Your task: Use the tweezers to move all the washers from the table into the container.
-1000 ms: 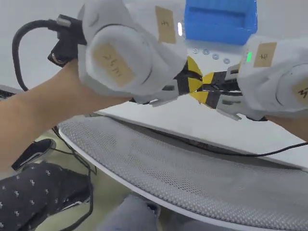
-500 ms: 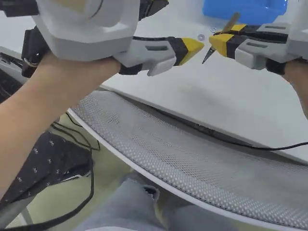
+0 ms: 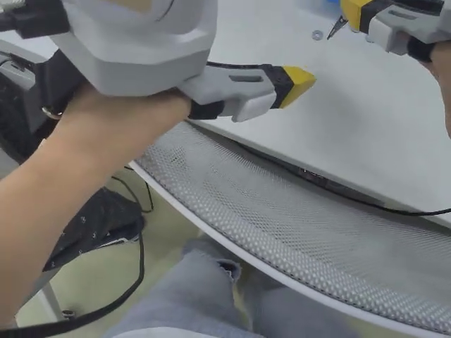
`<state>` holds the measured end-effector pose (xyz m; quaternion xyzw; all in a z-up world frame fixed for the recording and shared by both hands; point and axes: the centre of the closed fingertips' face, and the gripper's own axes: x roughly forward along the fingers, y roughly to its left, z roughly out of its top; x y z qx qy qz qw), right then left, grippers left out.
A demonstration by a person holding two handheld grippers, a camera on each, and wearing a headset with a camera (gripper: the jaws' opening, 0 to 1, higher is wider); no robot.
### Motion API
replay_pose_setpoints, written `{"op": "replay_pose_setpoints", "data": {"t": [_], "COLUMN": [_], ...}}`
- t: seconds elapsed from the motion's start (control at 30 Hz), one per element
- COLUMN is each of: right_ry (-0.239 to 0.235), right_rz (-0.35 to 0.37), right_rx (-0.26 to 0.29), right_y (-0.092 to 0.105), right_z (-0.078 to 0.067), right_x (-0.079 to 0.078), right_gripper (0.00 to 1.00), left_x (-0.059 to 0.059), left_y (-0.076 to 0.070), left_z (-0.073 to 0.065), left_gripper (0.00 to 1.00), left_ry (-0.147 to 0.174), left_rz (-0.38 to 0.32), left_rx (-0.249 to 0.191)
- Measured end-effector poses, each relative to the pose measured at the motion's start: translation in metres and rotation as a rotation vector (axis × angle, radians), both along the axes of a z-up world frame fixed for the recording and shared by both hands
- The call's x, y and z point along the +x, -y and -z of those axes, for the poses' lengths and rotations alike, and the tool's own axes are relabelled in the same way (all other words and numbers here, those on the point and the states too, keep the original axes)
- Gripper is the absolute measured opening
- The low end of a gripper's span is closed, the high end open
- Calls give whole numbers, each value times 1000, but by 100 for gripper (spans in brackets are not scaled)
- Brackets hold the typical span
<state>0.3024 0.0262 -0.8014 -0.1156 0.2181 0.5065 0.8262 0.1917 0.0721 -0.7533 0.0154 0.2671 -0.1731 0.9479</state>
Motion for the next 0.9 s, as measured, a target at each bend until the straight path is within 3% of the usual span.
{"op": "replay_pose_setpoints", "data": {"t": [0.23, 0.47, 0.6, 0.67, 0.9], "right_ry": [9, 17, 13, 35, 40], "right_rz": [30, 51, 41, 32, 32], "right_rx": [17, 23, -14, -33, -30], "right_y": [-3, -7, -10, -11, -12], "right_z": [6, 7, 16, 19, 17], "right_x": [7, 16, 16, 16, 19], "right_gripper": [3, 3, 3, 3, 2], "left_x": [0, -2, -2, -2, 2], "left_y": [-2, -14, -20, -20, -26], "left_z": [2, 7, 10, 8, 11], "left_gripper": [93, 99, 99, 98, 98], "left_ry": [12, 4, -9, -5, -18], "left_rz": [-21, -40, -45, -50, -45], "left_rx": [-13, 26, 22, 21, 25]}}
